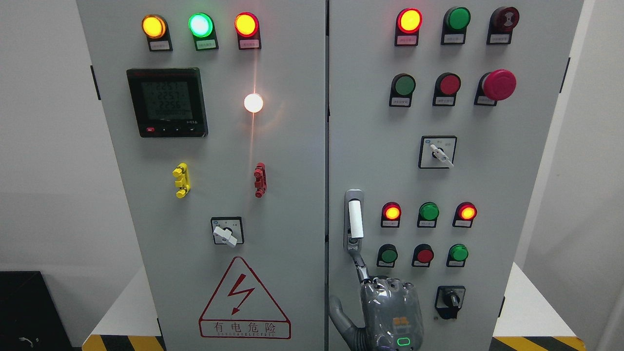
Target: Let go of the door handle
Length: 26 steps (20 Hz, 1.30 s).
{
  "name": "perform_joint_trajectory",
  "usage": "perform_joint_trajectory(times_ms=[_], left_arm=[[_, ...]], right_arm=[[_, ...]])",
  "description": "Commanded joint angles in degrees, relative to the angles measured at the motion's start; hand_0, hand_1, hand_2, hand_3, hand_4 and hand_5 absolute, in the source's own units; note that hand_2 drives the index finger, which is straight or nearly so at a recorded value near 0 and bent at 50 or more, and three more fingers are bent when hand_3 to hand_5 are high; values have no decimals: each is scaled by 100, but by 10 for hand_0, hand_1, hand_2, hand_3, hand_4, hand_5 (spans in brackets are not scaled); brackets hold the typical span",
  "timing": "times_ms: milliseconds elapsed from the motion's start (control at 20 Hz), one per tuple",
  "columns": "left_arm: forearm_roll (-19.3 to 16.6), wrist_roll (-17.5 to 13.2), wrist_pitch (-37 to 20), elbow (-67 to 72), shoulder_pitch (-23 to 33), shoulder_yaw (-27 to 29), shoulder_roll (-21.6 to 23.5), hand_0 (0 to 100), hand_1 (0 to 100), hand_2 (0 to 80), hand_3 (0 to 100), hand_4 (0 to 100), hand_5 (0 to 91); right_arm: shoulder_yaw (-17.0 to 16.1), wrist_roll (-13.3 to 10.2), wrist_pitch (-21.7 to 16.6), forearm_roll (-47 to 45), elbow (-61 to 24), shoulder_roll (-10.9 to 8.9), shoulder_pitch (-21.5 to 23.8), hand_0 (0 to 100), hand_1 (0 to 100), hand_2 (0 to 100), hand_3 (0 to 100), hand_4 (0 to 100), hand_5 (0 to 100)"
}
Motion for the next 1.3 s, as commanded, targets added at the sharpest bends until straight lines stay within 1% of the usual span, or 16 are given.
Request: perform_joint_trajectory(times_ms=[0,501,651,801,901,951,1001,1052,1102,1152,1252], left_arm=[[0,-3,-3,0,0,0,0,120,556,0,0,0,0],[0,-3,-3,0,0,0,0,120,556,0,0,0,0],[0,-3,-3,0,0,0,0,120,556,0,0,0,0],[0,-3,-3,0,0,0,0,120,556,0,0,0,0],[0,-3,-3,0,0,0,0,120,556,0,0,0,0],[0,-3,-3,0,0,0,0,120,556,0,0,0,0],[0,-3,-3,0,0,0,0,120,556,0,0,0,0],[0,-3,-3,0,0,0,0,120,556,0,0,0,0],[0,-3,-3,0,0,0,0,120,556,0,0,0,0],[0,-3,-3,0,0,0,0,120,556,0,0,0,0],[0,-3,-3,0,0,0,0,120,556,0,0,0,0]], right_arm=[[-1,-31,2,0,-155,-6,6,413,361,189,1000,1000,1000],[7,-40,-16,-8,-225,-33,58,414,361,200,1000,1000,1000],[-1,-49,-42,-35,-304,-68,120,418,362,224,1000,1000,1000],[-1,-49,-113,-43,-383,-76,155,454,364,263,1000,1000,1000],[-1,-57,-148,-44,-454,-85,190,493,360,360,1000,983,1000],[-1,-58,-148,-44,-489,-103,208,501,357,386,995,971,1000],[-10,-58,-148,-44,-533,-112,225,514,353,435,945,936,988],[-19,-58,-148,-44,-568,-112,234,519,349,471,921,912,967],[-28,-58,-148,-44,-586,-112,243,526,345,530,865,881,922],[-36,-58,-148,-44,-603,-112,243,529,338,567,841,855,895],[-37,-49,-148,-44,-656,-112,243,520,339,606,822,829,875]])
